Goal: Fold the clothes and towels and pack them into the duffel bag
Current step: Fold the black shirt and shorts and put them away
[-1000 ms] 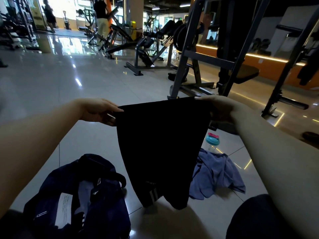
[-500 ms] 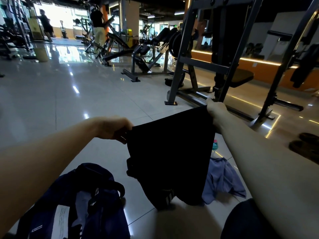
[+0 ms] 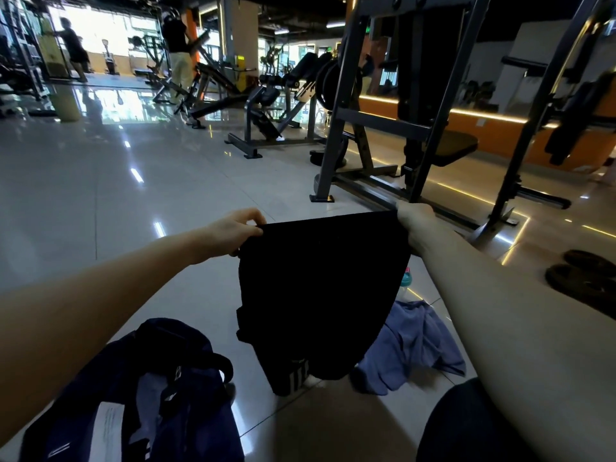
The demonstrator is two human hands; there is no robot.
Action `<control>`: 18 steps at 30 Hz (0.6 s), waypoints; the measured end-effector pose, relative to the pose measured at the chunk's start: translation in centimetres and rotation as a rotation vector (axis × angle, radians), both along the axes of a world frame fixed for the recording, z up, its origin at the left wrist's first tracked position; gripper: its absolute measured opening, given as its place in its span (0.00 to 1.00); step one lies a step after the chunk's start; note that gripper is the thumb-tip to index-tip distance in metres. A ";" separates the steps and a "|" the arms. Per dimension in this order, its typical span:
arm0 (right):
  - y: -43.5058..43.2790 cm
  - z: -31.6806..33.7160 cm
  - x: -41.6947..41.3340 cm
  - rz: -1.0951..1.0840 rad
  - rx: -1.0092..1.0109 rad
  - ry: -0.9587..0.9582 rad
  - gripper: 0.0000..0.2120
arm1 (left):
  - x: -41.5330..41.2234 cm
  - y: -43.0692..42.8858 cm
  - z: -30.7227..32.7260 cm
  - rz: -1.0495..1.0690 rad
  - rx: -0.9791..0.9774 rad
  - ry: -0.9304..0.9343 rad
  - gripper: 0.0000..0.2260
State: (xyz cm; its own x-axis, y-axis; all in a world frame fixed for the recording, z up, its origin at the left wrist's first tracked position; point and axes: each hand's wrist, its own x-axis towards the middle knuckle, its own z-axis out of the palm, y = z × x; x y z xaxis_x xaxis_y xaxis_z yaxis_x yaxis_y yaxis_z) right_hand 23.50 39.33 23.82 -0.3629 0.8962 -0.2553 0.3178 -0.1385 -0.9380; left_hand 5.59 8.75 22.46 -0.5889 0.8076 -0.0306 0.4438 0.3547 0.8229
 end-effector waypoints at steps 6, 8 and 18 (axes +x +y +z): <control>1.0 0.3 0.1 -0.029 0.008 0.034 0.24 | -0.1 -1.1 2.1 -0.264 0.007 -0.236 0.08; 1.6 -0.2 0.3 -0.045 -0.052 0.025 0.25 | 0.4 -0.7 2.1 -0.287 -0.073 -0.140 0.13; 2.0 -0.9 0.8 0.067 -0.111 -0.009 0.25 | 0.1 -1.4 2.1 -0.208 -0.079 0.077 0.06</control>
State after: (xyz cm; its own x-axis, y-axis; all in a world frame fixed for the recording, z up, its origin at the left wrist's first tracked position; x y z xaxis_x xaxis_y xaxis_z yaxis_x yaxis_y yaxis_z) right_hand 24.29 41.32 22.89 -0.4179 0.8361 -0.3553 0.3379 -0.2199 -0.9151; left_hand 5.68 7.36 24.59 -0.4133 0.9086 -0.0600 0.5748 0.3115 0.7567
